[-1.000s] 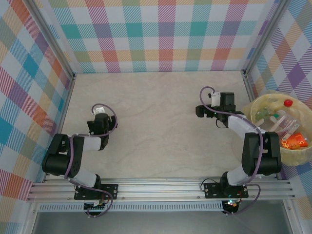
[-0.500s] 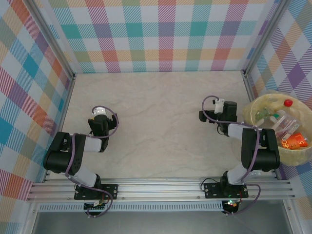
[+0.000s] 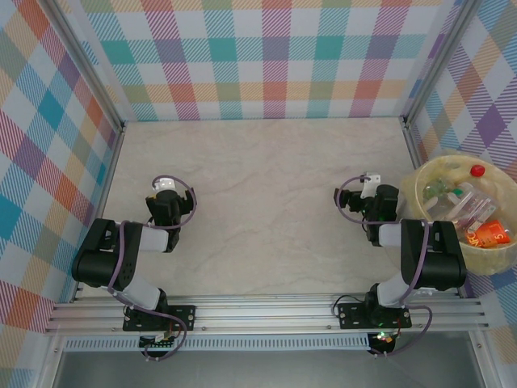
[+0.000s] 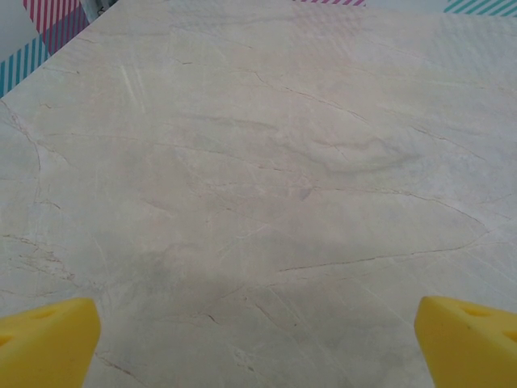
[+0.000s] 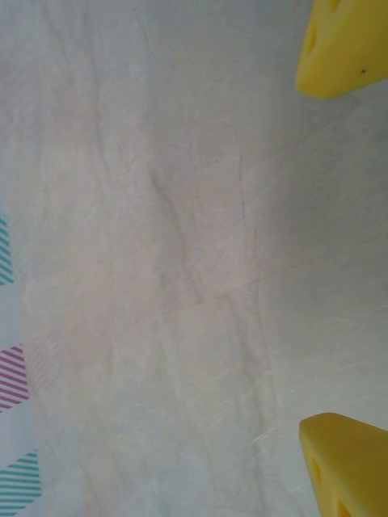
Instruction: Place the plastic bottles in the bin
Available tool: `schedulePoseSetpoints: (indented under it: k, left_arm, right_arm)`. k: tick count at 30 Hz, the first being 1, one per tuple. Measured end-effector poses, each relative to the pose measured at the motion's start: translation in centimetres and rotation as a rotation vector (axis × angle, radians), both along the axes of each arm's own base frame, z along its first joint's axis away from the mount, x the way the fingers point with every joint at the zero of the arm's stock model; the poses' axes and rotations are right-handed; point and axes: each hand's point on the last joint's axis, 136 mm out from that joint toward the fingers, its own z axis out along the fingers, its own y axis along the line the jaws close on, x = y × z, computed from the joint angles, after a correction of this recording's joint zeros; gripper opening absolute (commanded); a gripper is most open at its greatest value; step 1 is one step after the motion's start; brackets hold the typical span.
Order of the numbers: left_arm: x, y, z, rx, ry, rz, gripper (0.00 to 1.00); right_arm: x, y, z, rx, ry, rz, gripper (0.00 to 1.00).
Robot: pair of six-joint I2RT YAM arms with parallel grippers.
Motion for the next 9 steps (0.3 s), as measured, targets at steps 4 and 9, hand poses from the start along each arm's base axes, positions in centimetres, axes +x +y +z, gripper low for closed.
schedulePoseSetpoints:
  k: [4, 9]
  left_arm:
    - [0.0, 0.0, -0.01, 0.0, 0.0, 0.0, 1.0]
    - [0.0, 0.0, -0.01, 0.0, 0.0, 0.0, 1.0]
  right_arm:
    - [0.17, 0.0, 0.31, -0.004, -0.015, -0.005, 1.0]
    - [0.24, -0.01, 0.43, -0.007, -0.021, -0.008, 1.0]
